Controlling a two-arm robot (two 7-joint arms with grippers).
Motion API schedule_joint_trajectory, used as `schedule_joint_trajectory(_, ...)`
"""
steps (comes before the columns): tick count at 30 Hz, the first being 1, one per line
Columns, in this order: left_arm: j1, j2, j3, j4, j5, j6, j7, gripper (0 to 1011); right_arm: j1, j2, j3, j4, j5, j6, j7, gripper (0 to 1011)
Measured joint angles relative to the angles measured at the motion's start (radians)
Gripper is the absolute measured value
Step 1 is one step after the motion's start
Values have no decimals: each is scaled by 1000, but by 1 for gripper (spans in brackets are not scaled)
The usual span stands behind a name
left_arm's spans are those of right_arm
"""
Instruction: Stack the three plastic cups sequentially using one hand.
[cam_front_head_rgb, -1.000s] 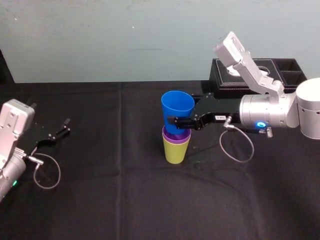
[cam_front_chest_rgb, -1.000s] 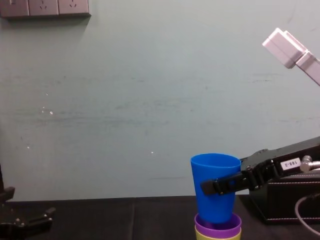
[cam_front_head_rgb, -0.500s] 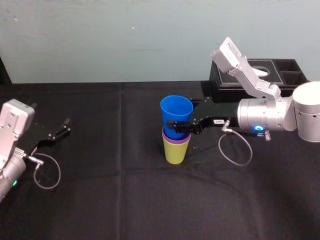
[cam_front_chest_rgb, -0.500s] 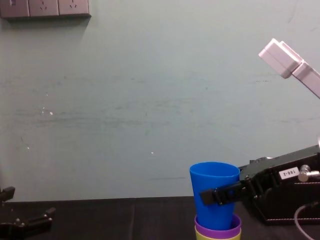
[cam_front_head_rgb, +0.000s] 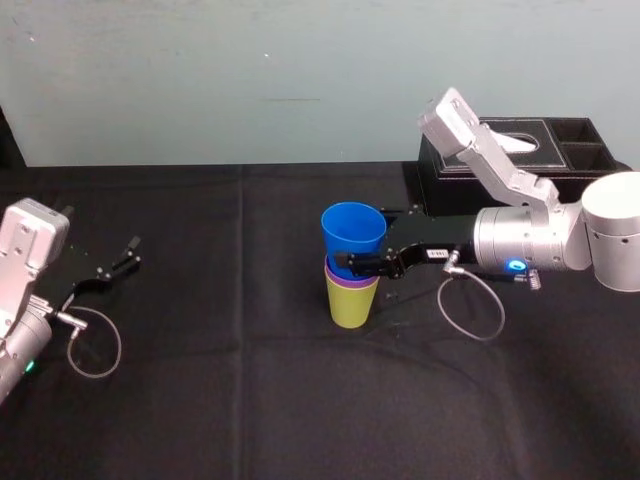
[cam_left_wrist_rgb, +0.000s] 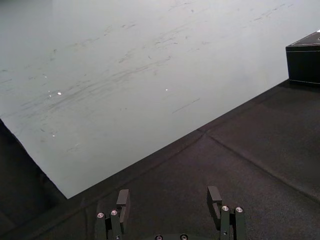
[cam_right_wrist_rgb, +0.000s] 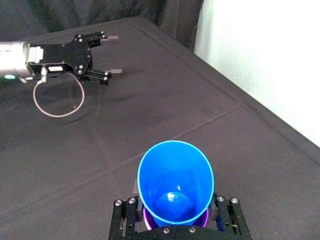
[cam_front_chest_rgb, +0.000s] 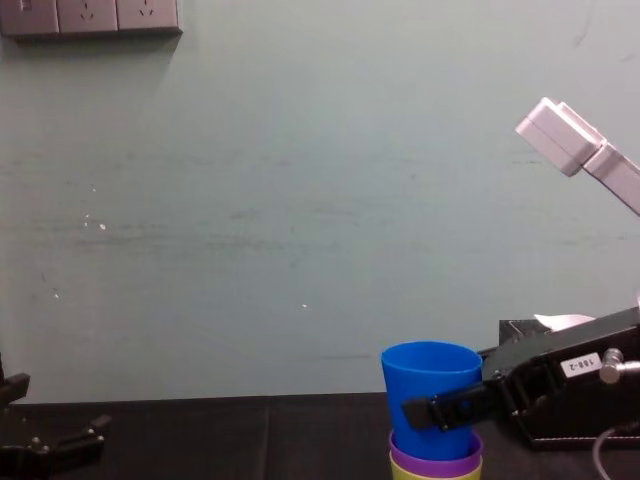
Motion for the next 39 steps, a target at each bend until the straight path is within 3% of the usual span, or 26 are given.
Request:
schedule_joint_trajectory(13,0,0,0,0,0,0,0,1011,-1,0,-1,0,-1,-1,1,723)
schedule_joint_trajectory(24,0,0,0,0,0,0,0,1011,0,1,0,-1,0,0,1,997)
schedule_joint_trajectory(39,0,0,0,0,0,0,0,1011,-5,5,5,-14,2,0,-2,1000)
